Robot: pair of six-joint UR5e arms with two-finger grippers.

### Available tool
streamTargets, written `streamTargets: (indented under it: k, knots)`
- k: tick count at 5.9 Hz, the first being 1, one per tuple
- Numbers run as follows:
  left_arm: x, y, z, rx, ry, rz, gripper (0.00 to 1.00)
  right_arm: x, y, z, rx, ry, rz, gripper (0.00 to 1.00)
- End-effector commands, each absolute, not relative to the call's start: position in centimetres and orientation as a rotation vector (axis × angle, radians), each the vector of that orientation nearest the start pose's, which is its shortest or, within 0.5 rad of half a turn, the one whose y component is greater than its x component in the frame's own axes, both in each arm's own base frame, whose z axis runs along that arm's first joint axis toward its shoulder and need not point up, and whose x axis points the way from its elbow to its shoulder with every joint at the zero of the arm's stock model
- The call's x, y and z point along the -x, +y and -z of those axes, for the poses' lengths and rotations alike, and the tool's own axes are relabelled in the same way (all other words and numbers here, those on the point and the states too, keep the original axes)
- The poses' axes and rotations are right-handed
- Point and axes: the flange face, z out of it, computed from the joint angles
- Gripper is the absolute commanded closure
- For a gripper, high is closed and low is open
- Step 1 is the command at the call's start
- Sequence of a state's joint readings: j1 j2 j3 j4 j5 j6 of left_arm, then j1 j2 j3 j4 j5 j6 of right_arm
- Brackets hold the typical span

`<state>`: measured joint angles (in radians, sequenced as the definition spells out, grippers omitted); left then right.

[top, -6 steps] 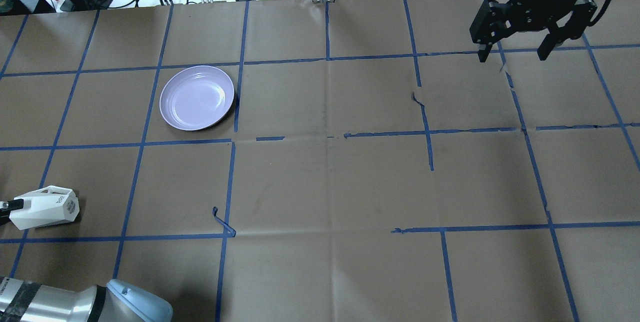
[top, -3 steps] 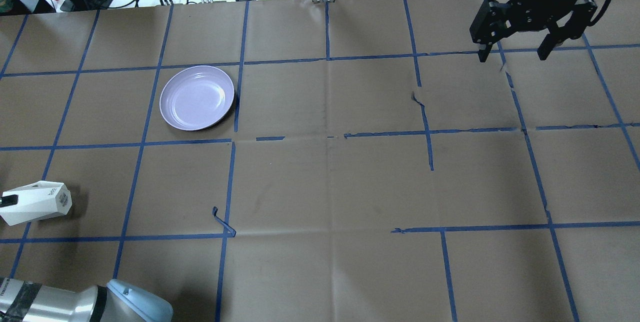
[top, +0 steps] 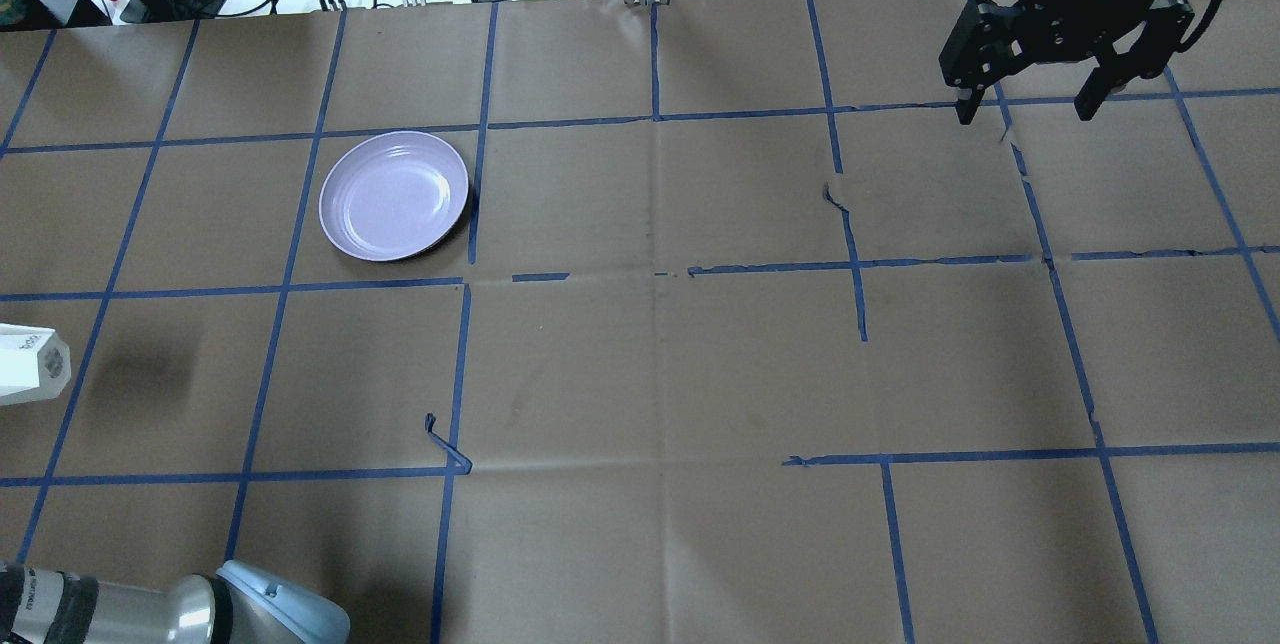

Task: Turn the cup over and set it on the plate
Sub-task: 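Close the left gripper on the cup and lift it, then rotate the held cup upright while carrying it toward the plate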

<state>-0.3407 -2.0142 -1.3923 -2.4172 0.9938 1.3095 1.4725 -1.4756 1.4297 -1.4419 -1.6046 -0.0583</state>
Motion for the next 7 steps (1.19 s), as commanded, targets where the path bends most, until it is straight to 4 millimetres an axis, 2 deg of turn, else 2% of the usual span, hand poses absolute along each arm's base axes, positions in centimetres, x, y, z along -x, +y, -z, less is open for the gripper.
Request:
streamTargets:
  k: [1, 2, 3, 4, 5, 6, 7]
  knots:
    - [-38.6, -38.3, -38.3, -0.273, -2.048, -0.149, 1.00, -7.8, -53.3, -49.6, -0.061, 3.165, -0.135, 0.00]
    - [-33.2, -43.8, -41.7, -0.216, -2.214, -0.141, 1.00, -7.8, -53.3, -49.6, -0.061, 3.165, -0.135, 0.00]
    - [-26.7, -49.4, -45.3, -0.232, -2.412, -0.140, 1.00, -7.8, -53.3, -49.6, -0.061, 3.165, -0.135, 0.00]
    - [-19.5, -53.3, -47.5, -0.147, -2.568, -0.140, 1.00, -7.8, -53.3, -49.6, -0.061, 3.165, -0.135, 0.00]
    - [-12.1, -57.0, -48.6, -0.057, -2.741, -0.173, 1.00, -7.8, -53.3, -49.6, -0.061, 3.165, -0.137, 0.00]
    - [-4.6, -59.6, -48.2, -0.001, -2.890, -0.177, 1.00, -7.8, -53.3, -49.6, -0.061, 3.165, -0.135, 0.00]
    - [2.7, -61.1, -47.9, 0.049, -3.006, -0.231, 1.00, -7.8, -53.3, -49.6, -0.061, 3.165, -0.135, 0.00]
